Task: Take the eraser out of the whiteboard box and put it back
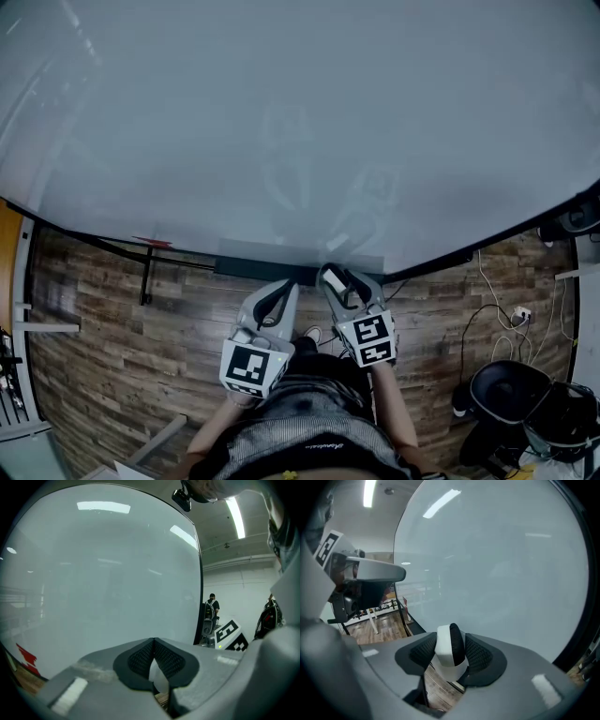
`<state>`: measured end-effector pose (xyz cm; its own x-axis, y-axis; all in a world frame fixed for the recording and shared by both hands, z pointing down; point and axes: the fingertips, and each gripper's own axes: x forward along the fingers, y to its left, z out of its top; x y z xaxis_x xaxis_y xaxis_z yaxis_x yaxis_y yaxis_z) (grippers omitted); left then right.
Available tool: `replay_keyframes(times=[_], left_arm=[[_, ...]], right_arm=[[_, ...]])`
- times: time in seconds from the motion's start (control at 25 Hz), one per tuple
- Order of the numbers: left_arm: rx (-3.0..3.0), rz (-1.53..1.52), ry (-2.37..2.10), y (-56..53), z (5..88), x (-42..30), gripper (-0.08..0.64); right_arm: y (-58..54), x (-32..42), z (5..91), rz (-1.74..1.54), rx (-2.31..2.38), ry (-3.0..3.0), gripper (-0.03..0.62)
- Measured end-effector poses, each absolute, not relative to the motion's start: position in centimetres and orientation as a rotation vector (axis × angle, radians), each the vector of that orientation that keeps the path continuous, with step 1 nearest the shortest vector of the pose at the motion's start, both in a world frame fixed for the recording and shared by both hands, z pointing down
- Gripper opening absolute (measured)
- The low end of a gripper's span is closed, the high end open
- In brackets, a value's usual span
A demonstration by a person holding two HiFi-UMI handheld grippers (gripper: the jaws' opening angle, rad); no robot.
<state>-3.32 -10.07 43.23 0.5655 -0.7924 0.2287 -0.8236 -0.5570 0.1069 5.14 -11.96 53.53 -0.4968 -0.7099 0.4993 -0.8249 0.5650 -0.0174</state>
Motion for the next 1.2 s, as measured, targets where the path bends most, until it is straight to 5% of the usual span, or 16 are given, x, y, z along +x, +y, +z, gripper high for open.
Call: replay_keyframes(times=[1.2], left_arm=[[2.632,0.258,-1.261,-10.3,43.8,-1.0,0.000]], right_arm=[[-12.6,4.4,53.6,0.332,1.213,-2.346,0.170]])
